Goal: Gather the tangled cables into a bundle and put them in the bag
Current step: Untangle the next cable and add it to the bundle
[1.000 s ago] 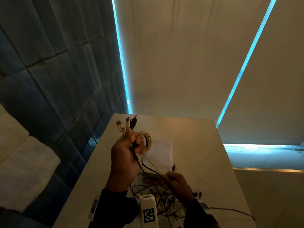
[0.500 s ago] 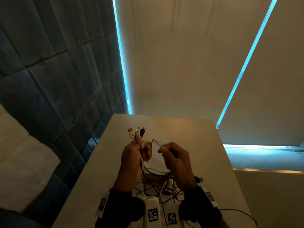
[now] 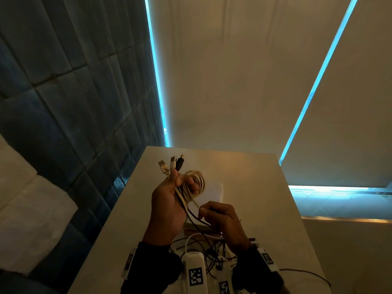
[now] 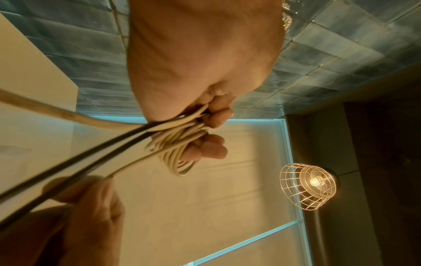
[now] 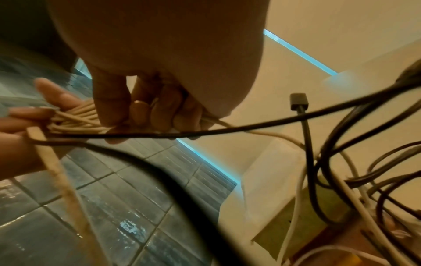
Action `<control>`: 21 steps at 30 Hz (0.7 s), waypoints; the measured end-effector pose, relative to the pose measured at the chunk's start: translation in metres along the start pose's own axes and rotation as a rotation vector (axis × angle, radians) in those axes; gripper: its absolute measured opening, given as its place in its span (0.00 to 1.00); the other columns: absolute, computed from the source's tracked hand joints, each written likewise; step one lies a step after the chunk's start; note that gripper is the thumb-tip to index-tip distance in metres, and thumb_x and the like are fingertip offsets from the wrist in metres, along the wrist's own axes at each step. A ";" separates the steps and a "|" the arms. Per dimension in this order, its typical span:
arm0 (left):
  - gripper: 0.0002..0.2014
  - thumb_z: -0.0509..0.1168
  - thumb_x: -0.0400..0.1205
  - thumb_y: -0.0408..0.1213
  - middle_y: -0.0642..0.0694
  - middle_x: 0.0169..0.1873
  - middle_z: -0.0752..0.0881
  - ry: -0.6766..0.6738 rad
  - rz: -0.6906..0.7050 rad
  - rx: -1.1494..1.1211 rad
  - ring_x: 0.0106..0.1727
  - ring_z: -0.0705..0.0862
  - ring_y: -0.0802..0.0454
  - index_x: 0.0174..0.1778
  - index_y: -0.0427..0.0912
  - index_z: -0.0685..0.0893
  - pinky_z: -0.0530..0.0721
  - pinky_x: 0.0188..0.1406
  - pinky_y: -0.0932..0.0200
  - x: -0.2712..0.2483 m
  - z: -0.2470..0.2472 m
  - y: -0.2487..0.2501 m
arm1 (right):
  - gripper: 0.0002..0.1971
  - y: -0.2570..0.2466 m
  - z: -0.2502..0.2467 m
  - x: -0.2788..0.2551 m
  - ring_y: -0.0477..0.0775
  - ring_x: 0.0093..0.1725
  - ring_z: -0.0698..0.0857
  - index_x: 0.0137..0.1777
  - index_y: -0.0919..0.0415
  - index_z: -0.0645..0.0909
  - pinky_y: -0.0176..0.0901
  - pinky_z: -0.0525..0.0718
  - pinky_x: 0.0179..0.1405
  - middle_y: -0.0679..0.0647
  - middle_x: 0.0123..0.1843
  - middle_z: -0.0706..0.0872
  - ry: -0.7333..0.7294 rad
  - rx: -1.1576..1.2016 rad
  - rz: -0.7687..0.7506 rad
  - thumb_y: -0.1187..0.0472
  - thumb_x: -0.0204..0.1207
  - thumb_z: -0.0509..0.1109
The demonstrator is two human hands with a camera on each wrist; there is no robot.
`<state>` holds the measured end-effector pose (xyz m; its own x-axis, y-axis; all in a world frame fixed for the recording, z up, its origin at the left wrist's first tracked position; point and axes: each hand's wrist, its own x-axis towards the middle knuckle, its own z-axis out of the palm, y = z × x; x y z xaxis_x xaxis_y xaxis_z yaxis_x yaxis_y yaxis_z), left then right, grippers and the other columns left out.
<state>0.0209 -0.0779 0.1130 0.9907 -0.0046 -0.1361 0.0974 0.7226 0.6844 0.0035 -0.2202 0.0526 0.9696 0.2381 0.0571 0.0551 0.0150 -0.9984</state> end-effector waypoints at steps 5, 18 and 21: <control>0.20 0.50 0.88 0.45 0.43 0.27 0.77 0.004 0.027 0.041 0.24 0.71 0.52 0.30 0.42 0.67 0.72 0.36 0.55 -0.001 0.000 -0.002 | 0.11 0.015 -0.003 0.003 0.38 0.21 0.68 0.36 0.68 0.82 0.27 0.68 0.24 0.42 0.22 0.73 0.022 0.002 0.076 0.68 0.80 0.67; 0.21 0.50 0.87 0.45 0.49 0.23 0.70 0.005 0.031 0.115 0.20 0.64 0.56 0.28 0.43 0.67 0.63 0.29 0.57 0.004 -0.003 -0.006 | 0.11 0.041 -0.009 0.004 0.42 0.24 0.82 0.36 0.72 0.80 0.30 0.79 0.27 0.48 0.23 0.81 0.059 0.083 0.224 0.74 0.80 0.64; 0.20 0.50 0.87 0.45 0.49 0.23 0.70 -0.002 0.033 0.129 0.20 0.64 0.56 0.28 0.43 0.67 0.63 0.28 0.57 0.005 -0.002 -0.005 | 0.11 0.049 -0.011 0.005 0.43 0.24 0.82 0.36 0.72 0.80 0.31 0.79 0.28 0.49 0.24 0.81 0.073 0.059 0.231 0.73 0.80 0.65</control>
<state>0.0254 -0.0804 0.1077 0.9937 0.0157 -0.1109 0.0766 0.6272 0.7751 0.0135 -0.2286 0.0037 0.9697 0.1709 -0.1747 -0.1817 0.0258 -0.9830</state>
